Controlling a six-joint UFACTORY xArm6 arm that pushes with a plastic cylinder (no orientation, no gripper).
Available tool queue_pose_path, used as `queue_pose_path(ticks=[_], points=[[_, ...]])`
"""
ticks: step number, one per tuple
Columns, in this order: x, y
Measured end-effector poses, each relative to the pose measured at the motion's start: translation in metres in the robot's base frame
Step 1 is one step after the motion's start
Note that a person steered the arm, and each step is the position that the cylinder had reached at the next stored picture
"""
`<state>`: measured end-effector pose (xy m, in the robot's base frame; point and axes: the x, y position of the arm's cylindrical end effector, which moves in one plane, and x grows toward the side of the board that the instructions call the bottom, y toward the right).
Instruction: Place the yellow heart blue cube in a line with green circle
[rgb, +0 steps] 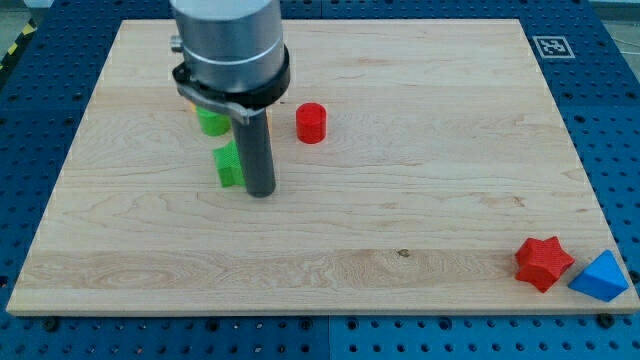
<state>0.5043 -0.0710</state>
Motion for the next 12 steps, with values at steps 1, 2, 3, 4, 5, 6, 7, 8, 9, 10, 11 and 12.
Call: queue_pose_path(ticks=[1, 2, 3, 4, 5, 6, 7, 8, 9, 10, 11, 12], points=[[0.022, 0.0], [0.022, -0.013], [0.011, -0.036], [0.002, -0.061], [-0.005, -0.092], [-0.011, -0.117], [-0.023, -0.136], [-0.056, -0.137], [-0.096, -0.137], [-0.121, -0.132], [-0.144, -0.125], [-0.164, -0.122]])
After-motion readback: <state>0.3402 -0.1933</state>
